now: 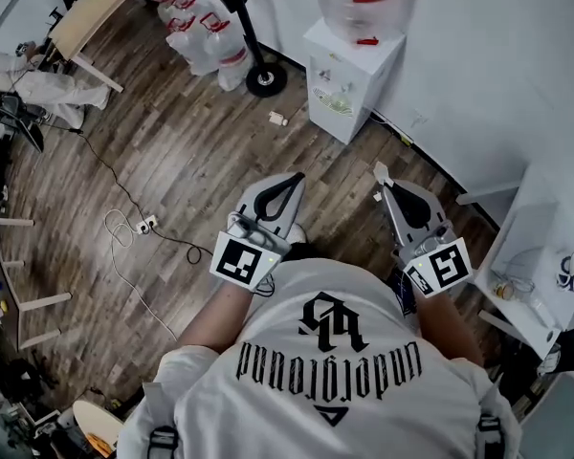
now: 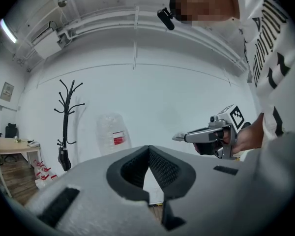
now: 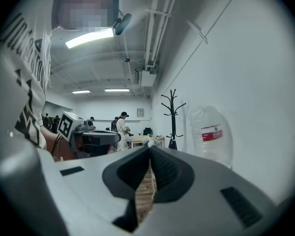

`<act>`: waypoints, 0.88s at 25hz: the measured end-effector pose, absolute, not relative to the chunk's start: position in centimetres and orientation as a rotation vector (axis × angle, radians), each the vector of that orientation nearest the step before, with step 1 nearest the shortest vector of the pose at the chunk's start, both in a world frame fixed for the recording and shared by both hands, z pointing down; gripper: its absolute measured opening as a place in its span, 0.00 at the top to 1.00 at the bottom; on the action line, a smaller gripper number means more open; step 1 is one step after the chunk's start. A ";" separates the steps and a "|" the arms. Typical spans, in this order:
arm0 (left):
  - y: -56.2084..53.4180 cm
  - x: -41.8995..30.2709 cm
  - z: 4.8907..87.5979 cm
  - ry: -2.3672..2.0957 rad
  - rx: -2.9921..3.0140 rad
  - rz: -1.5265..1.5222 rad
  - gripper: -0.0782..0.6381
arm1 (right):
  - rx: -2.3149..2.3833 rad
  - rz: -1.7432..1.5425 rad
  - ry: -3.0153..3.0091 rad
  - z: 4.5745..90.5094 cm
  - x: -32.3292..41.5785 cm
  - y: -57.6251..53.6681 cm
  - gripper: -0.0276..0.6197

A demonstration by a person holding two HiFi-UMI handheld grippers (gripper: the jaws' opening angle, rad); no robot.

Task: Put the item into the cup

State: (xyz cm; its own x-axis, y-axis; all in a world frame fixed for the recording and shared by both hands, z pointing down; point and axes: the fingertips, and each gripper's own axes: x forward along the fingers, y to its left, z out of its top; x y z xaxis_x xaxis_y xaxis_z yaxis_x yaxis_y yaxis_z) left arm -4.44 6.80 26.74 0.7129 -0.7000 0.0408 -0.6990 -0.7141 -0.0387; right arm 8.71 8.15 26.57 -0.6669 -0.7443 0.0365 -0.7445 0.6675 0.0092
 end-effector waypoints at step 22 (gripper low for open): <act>-3.1 -14.1 27.5 1.163 -2.932 -0.100 0.88 | 1.338 0.056 -2.791 27.0 0.0 -3.1 0.93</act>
State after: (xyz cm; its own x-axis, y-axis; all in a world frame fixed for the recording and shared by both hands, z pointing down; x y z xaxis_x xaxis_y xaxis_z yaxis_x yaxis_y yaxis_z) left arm -14.05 -3.15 27.47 0.7265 -0.6842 0.0639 -0.6850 -0.7284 -0.0105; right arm 0.03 -3.11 27.04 -0.6257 -0.7780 0.0570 -0.7796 0.6261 -0.0129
